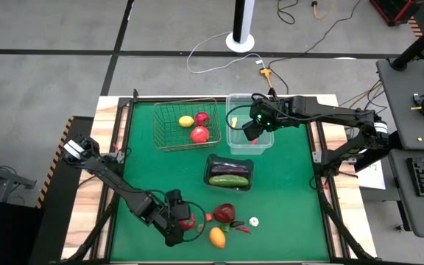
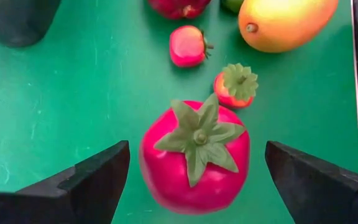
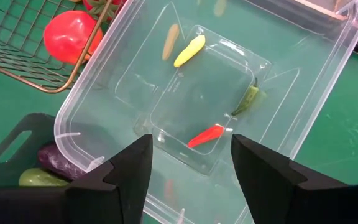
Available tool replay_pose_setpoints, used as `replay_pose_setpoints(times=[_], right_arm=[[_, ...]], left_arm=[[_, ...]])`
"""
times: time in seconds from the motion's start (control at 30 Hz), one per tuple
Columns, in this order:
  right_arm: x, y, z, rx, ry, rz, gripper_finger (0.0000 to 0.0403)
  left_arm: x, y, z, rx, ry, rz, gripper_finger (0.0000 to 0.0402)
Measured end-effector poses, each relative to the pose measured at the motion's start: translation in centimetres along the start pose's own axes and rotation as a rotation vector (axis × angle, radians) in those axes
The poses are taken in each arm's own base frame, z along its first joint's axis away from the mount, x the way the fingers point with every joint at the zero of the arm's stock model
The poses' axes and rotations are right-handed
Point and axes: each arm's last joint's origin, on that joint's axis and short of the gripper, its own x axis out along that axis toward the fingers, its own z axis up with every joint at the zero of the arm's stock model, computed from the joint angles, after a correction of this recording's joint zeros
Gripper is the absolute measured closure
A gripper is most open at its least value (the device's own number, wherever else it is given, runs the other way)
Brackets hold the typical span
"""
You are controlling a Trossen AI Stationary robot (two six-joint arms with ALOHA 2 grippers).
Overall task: Sort produce into baskets
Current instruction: Put the tomato into the wire basket
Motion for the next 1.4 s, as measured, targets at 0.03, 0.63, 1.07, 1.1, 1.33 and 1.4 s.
replay_pose_setpoints(times=[0.03,0.63,1.07,1.1,1.33,1.4], right_arm=[[0.0,0.0,0.0,0.000,0.000,0.000,0.0193],[0.0,0.0,0.0,0.004,0.000,-0.003,0.0193],[0.0,0.0,-0.1,0.001,0.016,0.011,0.0193],[0.0,0.0,-0.1,0.001,0.016,0.012,0.0193],[0.0,0.0,-0.1,0.001,0.018,0.015,0.0193],[0.0,0.1,-0.1,0.000,0.027,0.024,0.0193]], left_arm=[[0.0,0.0,0.0,0.001,-0.001,0.000,0.0046],[2.0,-0.4,-0.2,0.016,0.021,0.001,0.0118],[-4.5,1.4,2.0,0.027,-0.008,0.133,0.0128],[-5.6,1.8,2.6,0.021,-0.032,0.162,0.0128],[-12.2,6.8,5.7,-0.076,-0.235,0.401,0.0129],[-13.8,8.7,6.3,-0.125,-0.301,0.471,0.0129]])
